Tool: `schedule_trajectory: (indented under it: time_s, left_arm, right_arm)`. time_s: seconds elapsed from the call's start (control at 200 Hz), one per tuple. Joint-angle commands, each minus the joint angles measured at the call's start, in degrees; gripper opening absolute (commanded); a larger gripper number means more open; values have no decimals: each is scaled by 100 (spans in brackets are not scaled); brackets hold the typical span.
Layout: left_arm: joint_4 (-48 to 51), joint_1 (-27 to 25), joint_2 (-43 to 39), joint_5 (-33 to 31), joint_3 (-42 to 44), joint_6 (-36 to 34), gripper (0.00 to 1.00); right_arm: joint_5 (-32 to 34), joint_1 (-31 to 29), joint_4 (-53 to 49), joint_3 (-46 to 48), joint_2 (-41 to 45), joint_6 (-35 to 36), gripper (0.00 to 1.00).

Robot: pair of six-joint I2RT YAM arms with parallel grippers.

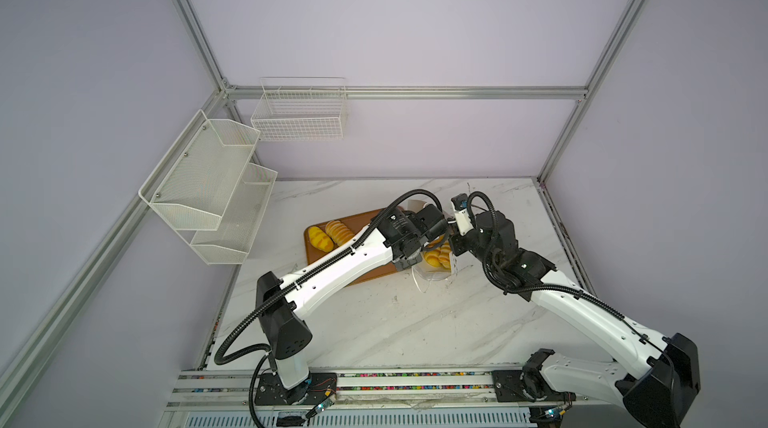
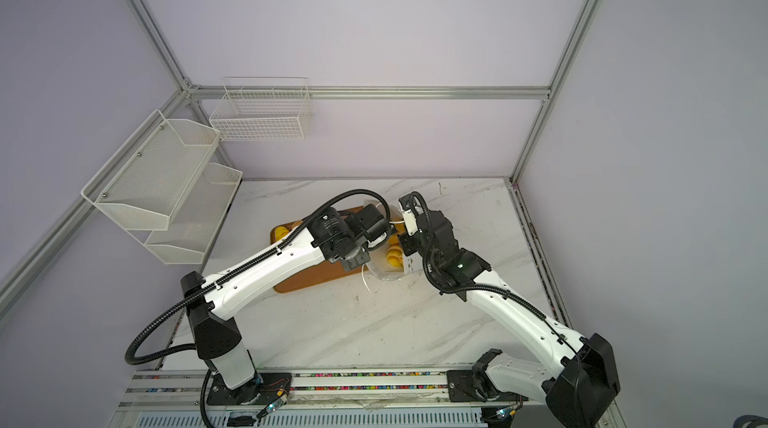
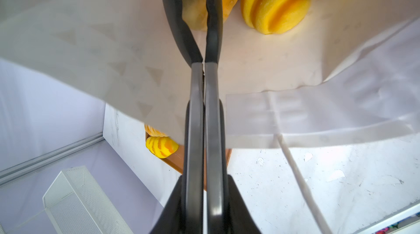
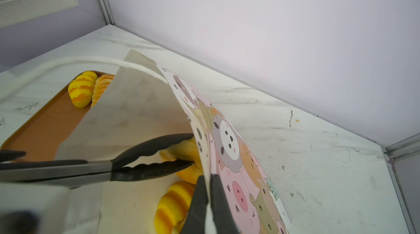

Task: Take the fake bread out of the paper bag
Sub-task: 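Pull the ring bread out of the bag with the left tongs, lifting it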

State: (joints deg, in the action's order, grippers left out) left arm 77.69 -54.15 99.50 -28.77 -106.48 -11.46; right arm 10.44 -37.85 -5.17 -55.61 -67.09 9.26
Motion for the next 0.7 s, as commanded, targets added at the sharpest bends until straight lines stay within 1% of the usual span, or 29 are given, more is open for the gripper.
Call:
schedule_trajectory:
  time_s: [0.0,0.175,0.455,0.62,0.635,0.695]
  left_arm:
    - [116,-57,-353,-45,-68,116,0]
    - [220,-112,-703,-146,-94,274,0]
    - [172,-126,-1404,45,-54,464,0]
    - [-8,-131,-1796,66,195,606,0]
    - [-35,-131,-1994,53,219,617,0]
    - [-141,-131,-2172,-2,347,647,0]
  right_arm:
    - [253,5,247,-160,-21,-53,0]
    - [535,5,215,-252,-99,-107,0]
    - [877,47,132,-487,-222,-140,0]
    - [916,264,90,-885,-603,96,0]
    - [921,301,90,-920,-642,102,0]
    - [879,460,133,-1050,-762,147,0]
